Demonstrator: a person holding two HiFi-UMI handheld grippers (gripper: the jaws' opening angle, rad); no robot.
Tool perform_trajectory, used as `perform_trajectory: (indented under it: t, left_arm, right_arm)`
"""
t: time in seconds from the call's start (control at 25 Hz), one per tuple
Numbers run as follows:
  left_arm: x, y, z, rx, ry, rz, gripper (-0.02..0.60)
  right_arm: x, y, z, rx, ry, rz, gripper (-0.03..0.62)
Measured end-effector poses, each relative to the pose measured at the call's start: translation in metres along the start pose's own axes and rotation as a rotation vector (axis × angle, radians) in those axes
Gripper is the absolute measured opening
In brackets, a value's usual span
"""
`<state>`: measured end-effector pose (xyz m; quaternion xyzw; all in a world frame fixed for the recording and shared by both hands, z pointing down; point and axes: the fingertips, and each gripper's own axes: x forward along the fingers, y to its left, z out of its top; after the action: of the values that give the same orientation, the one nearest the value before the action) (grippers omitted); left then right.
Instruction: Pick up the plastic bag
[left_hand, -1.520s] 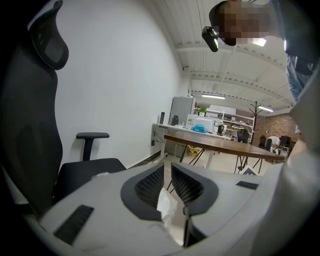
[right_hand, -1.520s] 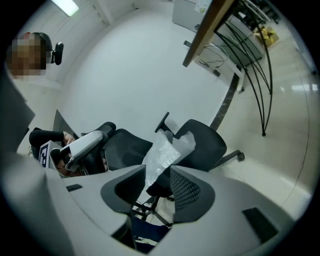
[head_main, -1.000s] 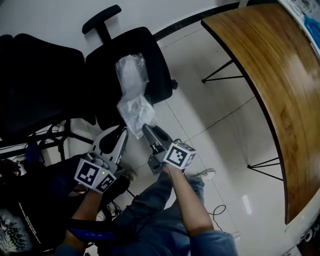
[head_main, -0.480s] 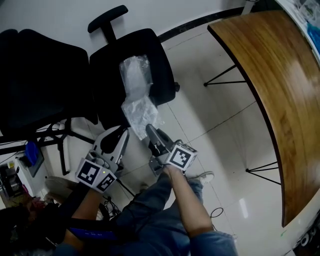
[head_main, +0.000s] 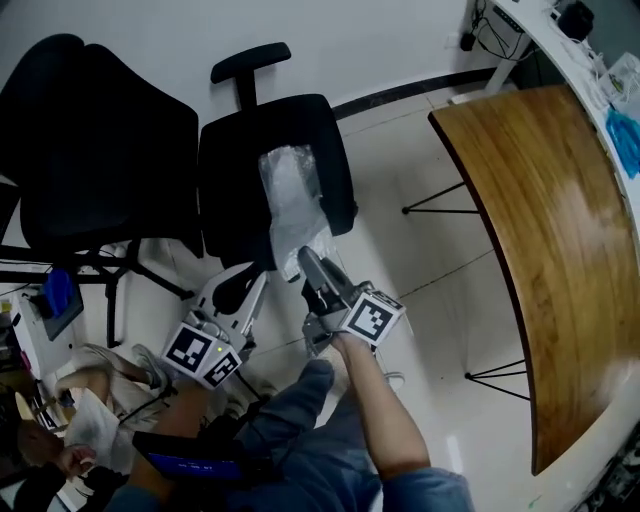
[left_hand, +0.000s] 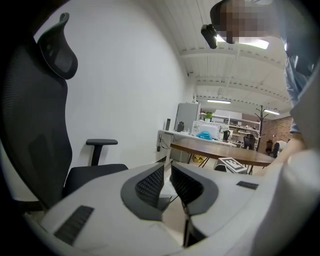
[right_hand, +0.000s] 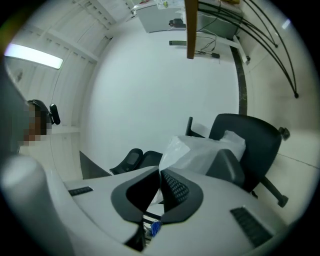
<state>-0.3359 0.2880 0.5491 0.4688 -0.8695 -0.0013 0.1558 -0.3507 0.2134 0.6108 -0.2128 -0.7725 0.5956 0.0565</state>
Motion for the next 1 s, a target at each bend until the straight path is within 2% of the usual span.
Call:
perform_trajectory:
  t: [0.28, 0.52, 0.76, 0.88, 1.0]
  left_arm:
    - [-0.01, 0.004, 0.043, -0.023, -0.072, 0.012, 0.06]
    - [-0.003, 0.002, 0.096, -0.027, -0.168, -0.017, 0.06]
    - [0.014, -0.007, 0.148, -0.01, -0.251, -0.094, 0.06]
    - [0.026, -0.016, 0.173, 0.004, -0.283, -0.143, 0.06]
    - [0.039, -0.029, 0.199, 0.022, -0.313, -0.189, 0.06]
  right_arm:
    - [0.04, 0.065, 0.042, -0.12, 0.069, 0.038, 0.0]
    - [0.067, 0.12, 0.076, -0.238, 0.159, 0.06, 0.0]
    - [0.082, 0.167, 0.117, -0.392, 0.204, 0.034, 0.0]
    - [0.082, 0.184, 0.144, -0.476, 0.198, -0.021, 0.0]
    - [0.081, 0.205, 0.167, -0.532, 0.184, -0.036, 0.0]
